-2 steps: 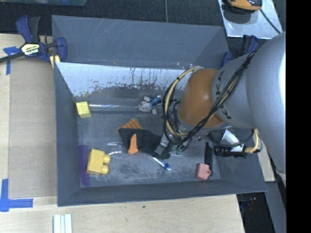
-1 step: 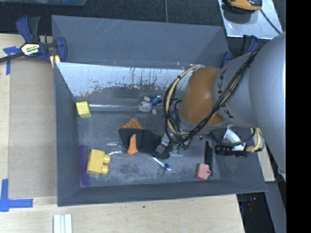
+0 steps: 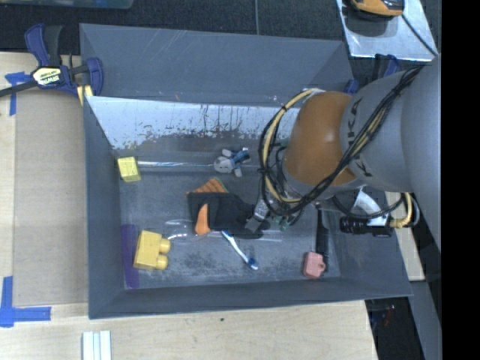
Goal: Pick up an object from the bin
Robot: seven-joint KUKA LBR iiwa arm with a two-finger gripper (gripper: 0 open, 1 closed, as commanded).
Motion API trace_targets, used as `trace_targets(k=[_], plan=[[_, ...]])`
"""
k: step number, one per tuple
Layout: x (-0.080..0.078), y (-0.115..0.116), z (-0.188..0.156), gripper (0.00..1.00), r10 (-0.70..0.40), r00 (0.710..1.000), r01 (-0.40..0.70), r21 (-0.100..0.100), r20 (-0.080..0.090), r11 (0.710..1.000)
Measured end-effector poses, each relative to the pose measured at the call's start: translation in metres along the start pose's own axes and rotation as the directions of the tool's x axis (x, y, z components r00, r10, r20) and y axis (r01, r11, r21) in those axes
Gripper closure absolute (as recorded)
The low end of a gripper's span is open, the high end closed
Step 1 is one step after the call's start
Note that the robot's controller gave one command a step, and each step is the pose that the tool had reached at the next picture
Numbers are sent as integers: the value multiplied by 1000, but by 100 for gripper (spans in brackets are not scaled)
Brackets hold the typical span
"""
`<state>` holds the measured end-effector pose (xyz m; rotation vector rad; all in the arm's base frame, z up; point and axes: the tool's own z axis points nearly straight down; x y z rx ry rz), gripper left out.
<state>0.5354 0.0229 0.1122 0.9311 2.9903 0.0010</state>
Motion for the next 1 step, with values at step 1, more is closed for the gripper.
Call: trace_targets(k=[1], plan=[[0,-1,-36,100,0,1000,1,3,-3,1000]])
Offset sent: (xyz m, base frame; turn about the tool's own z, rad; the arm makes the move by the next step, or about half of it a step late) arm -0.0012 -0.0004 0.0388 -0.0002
